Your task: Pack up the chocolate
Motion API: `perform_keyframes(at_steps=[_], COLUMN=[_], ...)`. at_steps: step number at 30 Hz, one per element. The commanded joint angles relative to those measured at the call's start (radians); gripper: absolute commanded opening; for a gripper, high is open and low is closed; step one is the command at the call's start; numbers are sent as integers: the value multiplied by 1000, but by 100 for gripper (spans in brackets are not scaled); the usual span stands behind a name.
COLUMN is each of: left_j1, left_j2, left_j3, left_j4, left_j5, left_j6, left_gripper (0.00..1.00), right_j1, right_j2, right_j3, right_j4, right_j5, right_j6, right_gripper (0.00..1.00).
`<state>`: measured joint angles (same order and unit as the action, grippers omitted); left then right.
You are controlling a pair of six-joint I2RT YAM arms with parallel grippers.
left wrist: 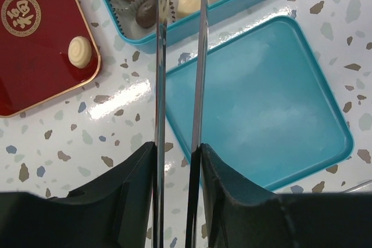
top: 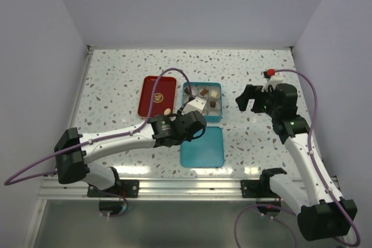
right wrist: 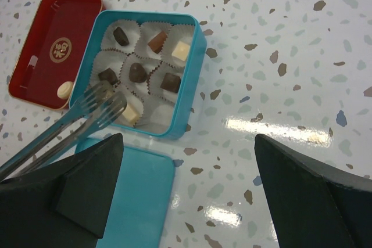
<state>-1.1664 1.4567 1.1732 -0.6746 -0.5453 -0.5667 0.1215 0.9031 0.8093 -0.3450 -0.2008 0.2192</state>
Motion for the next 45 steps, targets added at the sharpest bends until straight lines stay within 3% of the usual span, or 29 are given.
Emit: perform_keyframes(at_steps=[1, 12, 18, 28, 45], left_j1=[-6, 94, 203, 205, 205], left_j2=[-19, -186, -295, -314, -302], left_j3=[17, -18, -164, -280, -323], left_j4=[-8, -121, -126, -59, 38], left_j5=[-67, -185, -148, -82, -33], left_j6=[-36, -71, -91, -65, -9], left_gripper=[40, 39, 39, 42, 47], right_j1=[0, -2, -2, -2, -2], right_j2=[-6, -4, 2, 3, 3], right_j3=[5, 5, 5, 5, 7], right_j4=[14, 15, 20, 17, 11], right_j5=[1, -2, -6, -5, -6], right_j6=[-4, -4, -3, -3, -1], right_gripper=[99, 99, 99, 99, 99])
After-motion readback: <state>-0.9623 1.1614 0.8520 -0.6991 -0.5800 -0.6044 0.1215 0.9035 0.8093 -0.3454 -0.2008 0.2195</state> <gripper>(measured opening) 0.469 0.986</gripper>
